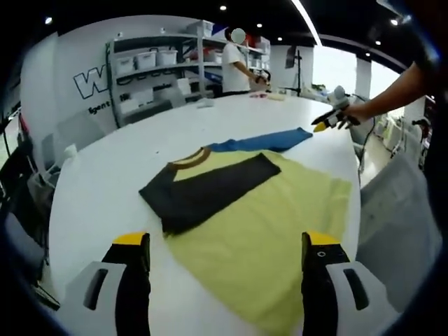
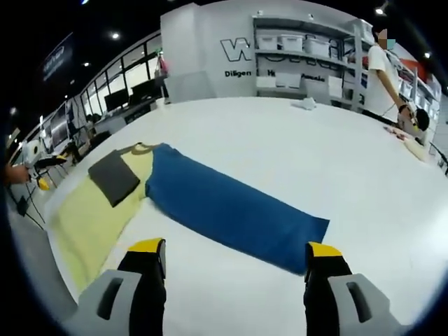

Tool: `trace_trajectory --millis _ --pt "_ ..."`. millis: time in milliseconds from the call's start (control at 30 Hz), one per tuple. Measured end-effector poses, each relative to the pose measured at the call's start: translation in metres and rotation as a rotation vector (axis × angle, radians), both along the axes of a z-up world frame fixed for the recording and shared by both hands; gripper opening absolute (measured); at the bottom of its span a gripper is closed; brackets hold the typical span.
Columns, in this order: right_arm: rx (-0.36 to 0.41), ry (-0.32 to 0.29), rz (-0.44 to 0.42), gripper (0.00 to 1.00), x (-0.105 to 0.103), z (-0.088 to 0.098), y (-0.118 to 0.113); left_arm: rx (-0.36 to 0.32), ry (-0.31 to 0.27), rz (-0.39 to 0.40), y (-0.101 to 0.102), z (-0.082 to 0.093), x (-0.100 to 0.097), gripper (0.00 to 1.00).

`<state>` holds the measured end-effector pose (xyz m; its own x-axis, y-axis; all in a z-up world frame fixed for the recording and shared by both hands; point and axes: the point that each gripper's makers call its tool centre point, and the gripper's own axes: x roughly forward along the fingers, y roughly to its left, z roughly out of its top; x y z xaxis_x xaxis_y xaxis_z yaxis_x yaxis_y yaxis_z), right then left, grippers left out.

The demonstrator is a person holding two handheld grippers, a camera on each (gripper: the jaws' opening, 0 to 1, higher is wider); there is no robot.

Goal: Fold the garment on the visible template until the final outline fits inside the template.

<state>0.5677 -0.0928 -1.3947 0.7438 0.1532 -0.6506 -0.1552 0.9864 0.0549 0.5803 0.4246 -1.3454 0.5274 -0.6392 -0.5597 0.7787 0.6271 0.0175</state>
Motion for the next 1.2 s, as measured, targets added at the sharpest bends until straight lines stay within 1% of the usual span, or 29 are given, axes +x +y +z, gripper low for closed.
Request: trace_trajectory --millis 100,267,467,600,667,767,933,967,1033,1067,1200 --pt "-0.006 0.012 -0.019 0.79 0.001 -0.005 -0.009 0.003 0.001 0.002 0.001 -0.001 -0.004 0.89" --pt "0.018 0.014 -0.070 0.78 0.001 -0.009 -0.021 0.025 -0.007 -0.005 0.005 -0.002 -0.008 0.89" --pt "-0.002 0.045 -0.082 0.75 -0.004 -0.016 -0.028 0.018 -0.012 0.006 0.008 0.000 -0.010 0.89" --pt "0.005 0.063 -0.106 0.73 -0.005 -0.021 -0.035 0.011 -0.010 0.019 0.011 0.001 -0.011 0.89" --pt "0.011 0.066 -0.116 0.70 -0.004 -0.024 -0.038 0.007 -0.005 0.026 0.012 0.001 -0.013 0.89" --pt "-0.009 0.098 -0.125 0.65 -0.006 -0.030 -0.041 -0.002 -0.001 0.034 0.013 0.001 -0.016 0.90" --pt "0.004 0.084 -0.132 0.62 -0.001 -0.030 -0.040 0.003 0.012 0.037 0.018 -0.002 -0.021 0.90" --pt "0.007 0.088 -0.133 0.60 0.000 -0.032 -0.039 0.007 0.014 0.040 0.019 -0.002 -0.022 0.90" --pt "-0.007 0.098 -0.130 0.55 0.001 -0.034 -0.041 0.005 0.014 0.047 0.021 -0.002 -0.022 0.90" --pt "-0.010 0.099 -0.130 0.51 0.001 -0.035 -0.041 0.005 0.014 0.050 0.021 -0.002 -0.022 0.90" --pt "-0.012 0.090 -0.175 0.43 0.005 -0.036 -0.049 0.009 0.008 0.058 0.024 0.002 -0.023 0.89"
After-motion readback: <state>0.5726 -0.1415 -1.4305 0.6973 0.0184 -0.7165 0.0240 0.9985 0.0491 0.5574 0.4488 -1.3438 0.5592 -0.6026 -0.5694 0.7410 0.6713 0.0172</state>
